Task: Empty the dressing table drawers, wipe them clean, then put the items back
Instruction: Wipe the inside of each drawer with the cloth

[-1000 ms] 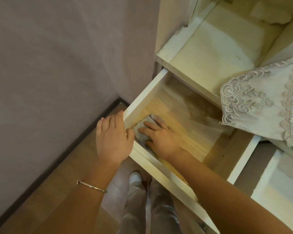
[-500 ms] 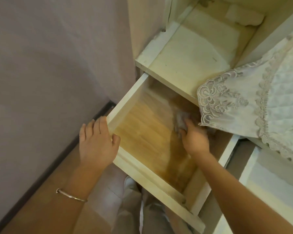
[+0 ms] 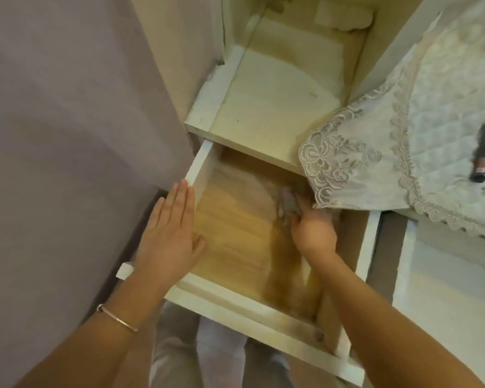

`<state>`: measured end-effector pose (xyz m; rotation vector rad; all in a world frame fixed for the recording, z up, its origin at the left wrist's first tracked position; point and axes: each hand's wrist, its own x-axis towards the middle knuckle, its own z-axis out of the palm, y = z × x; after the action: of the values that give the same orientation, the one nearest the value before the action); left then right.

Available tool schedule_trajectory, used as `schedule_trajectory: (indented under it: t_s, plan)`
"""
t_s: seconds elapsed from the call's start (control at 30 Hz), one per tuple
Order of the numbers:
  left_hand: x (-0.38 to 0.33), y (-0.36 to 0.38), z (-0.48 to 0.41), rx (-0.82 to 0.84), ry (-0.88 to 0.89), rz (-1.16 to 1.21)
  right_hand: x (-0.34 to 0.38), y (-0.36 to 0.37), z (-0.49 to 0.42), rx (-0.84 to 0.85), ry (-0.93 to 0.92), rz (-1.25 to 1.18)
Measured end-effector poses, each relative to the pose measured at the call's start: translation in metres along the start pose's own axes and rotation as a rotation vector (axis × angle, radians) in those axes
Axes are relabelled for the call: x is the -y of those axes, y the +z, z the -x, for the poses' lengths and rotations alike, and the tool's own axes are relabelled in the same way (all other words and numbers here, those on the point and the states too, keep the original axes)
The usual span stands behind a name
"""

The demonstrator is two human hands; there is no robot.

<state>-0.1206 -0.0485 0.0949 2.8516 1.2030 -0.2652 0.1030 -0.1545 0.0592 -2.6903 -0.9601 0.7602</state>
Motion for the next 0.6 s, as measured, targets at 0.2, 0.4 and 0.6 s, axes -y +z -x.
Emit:
schedule_trajectory:
  t_s: [0.2,0.4,0.6]
  plan:
    - [0.010,-0.003,-0.002,0.018,0.087,0.069,0.018,0.012,-0.014,-0.109,0.202,-0.103]
    - [0.022,-0.026,-0.061,-0.015,0.407,0.140,0.050,0.041,0.060,-0.082,0.136,-0.130]
    - [0.021,-0.018,-0.085,0.026,0.560,0.112,0.033,0.034,0.047,-0.247,0.361,-0.230]
